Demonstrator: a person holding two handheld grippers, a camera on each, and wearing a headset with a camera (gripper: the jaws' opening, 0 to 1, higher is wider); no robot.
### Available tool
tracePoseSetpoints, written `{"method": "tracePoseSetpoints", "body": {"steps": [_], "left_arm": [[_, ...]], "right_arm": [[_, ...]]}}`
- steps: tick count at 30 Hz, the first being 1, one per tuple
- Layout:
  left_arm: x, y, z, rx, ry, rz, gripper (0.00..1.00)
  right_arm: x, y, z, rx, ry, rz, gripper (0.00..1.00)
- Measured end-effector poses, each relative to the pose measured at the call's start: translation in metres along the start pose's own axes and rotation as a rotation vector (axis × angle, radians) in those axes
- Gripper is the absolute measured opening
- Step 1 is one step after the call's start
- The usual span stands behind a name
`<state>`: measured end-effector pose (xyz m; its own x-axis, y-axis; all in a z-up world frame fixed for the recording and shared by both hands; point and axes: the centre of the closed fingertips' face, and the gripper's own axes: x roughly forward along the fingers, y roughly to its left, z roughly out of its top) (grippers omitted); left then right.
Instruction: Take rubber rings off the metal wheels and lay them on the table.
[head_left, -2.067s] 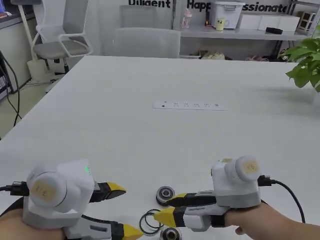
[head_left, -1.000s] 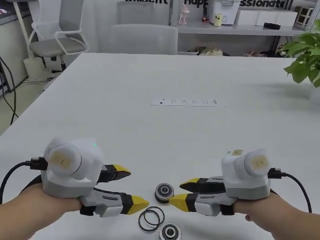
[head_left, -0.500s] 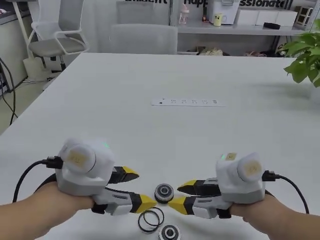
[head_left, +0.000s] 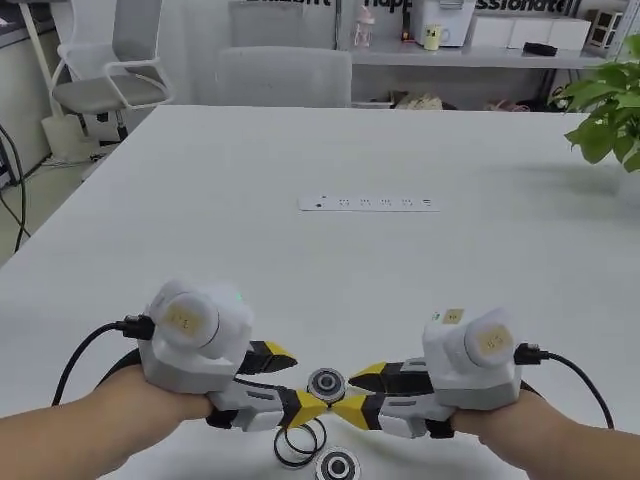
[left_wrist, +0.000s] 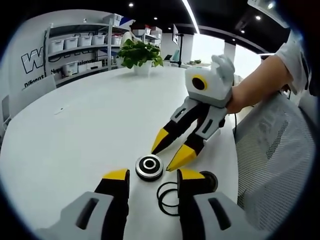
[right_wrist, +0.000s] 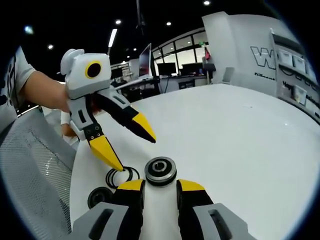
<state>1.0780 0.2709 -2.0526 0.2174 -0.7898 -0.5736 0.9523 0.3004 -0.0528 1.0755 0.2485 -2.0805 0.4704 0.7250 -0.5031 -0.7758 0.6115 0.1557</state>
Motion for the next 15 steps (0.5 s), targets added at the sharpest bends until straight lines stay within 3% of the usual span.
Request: {"method": "tracePoseSetpoints", "body": {"steps": [15], "left_arm": [[0.017,-0.001,0.001,-0.010,0.013,-0.014,0.24]], "right_arm": [[0.004,-0.002,-0.002,0.011,-0.004,-0.004,0.18]]}}
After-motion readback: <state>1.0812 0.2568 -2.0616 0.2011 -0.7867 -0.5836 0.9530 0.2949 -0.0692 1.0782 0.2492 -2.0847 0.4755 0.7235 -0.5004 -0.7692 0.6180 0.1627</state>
